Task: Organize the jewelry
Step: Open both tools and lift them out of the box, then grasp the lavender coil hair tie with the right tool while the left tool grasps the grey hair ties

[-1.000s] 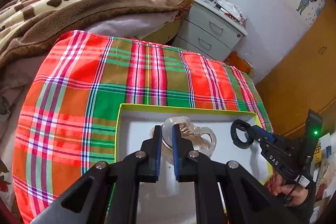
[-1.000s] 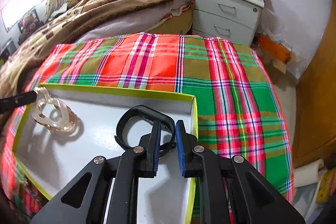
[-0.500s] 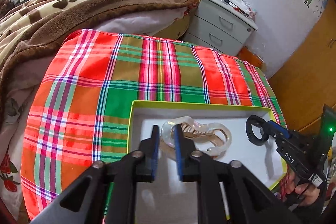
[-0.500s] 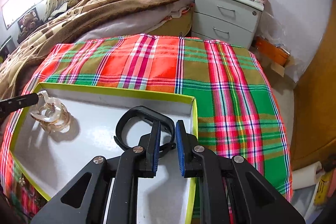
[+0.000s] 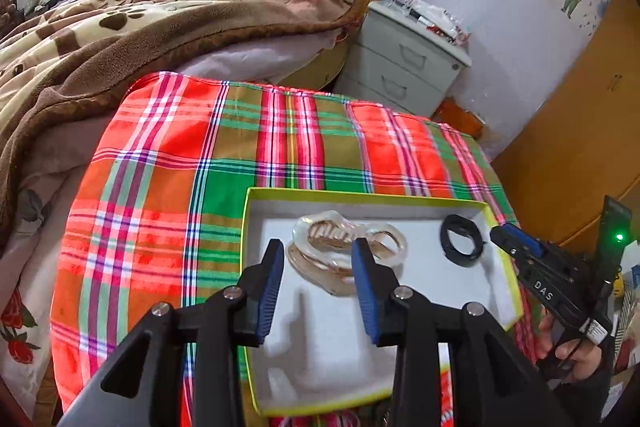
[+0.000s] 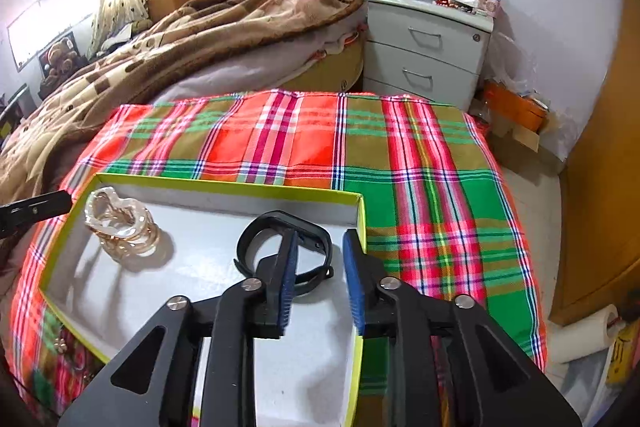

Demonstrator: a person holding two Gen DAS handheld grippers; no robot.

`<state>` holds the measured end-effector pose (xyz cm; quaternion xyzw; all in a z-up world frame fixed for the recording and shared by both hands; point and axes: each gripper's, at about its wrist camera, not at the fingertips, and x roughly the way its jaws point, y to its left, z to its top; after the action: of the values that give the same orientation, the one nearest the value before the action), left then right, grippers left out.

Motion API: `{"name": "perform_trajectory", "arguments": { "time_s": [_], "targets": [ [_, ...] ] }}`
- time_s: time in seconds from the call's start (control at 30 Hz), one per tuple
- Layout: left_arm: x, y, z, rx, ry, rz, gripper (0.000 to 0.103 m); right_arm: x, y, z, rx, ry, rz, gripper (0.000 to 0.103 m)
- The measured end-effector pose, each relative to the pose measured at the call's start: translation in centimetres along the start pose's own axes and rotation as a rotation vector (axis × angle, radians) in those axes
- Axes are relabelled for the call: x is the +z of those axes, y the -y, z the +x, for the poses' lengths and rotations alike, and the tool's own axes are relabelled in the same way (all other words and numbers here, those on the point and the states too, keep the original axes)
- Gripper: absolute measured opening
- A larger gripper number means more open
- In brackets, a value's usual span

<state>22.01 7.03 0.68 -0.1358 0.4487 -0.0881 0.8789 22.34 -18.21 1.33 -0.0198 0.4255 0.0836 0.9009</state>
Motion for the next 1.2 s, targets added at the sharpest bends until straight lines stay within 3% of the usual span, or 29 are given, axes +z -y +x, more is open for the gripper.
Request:
{"name": "perform_trajectory", "arguments": {
  "time_s": [0.17,0.5,0.63,0.93,1.2],
  "targets": [
    [-1.4,-0.1,-2.5,-0.002,0.027,-0.001,0.039,-0.6,0.3,-1.9,0.006,0.028,0.021,0.033],
    [-6.6,-0.4,-5.3,-0.008,-0.013,0.005,0.045,-3.8,1.1,-7.7,0.022,0.105,0.066,0.033],
    [-8.9,-0.9,-5.5,0.009,-0.038,-0.008,0.045,-6.1,1.9,-9.5,0.019,0.106,0.083,0.050],
    [-12.1,-2.7,-5.6,-0.006,-0.069,-0.091,0.045,-11.2,4.0,-9.3,-0.011,0.003,0.108,0.050],
    [-12.7,-3.0,-5.2,-0.011,-0.097,-0.124,0.045,-13.2,3.4,-7.7,0.035,-0.083,0.056,0.050]
  ]
}}
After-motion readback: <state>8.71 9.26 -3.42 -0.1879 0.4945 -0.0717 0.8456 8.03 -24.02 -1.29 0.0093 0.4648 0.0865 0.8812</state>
